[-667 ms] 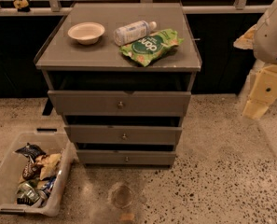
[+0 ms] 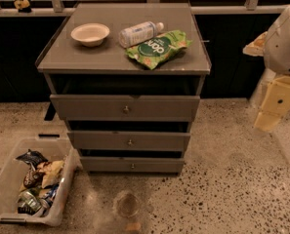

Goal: Open bottom drawer

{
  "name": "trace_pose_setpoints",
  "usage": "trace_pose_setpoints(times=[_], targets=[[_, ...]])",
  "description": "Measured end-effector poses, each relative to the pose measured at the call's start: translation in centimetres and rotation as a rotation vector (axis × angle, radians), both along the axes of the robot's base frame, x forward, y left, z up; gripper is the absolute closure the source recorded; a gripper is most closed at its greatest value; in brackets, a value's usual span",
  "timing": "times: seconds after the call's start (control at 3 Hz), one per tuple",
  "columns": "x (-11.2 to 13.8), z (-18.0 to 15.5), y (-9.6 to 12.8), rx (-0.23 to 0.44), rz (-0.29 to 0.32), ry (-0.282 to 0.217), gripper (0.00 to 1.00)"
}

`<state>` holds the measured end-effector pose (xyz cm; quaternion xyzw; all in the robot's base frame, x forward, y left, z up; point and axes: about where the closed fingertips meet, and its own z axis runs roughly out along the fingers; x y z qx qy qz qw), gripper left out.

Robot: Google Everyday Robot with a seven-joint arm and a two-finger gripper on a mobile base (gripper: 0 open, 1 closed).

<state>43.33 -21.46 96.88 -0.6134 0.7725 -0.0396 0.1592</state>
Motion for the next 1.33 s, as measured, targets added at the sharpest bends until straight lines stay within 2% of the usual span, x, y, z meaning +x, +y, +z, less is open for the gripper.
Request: trace_pose_setpoints(times=[0.33, 0.67, 1.0, 1.33], targets=[[-1.7, -2.9, 0.1, -0.016, 0.067, -0.019, 0.00], [-3.8, -9.6, -0.9, -0.001, 0.148, -0.020, 0.00], [-6.4, -19.9, -2.2, 0.070, 0.196, 0.063, 0.00], [-11.0, -32.7, -3.1, 0.157, 0.193, 0.247, 0.00]])
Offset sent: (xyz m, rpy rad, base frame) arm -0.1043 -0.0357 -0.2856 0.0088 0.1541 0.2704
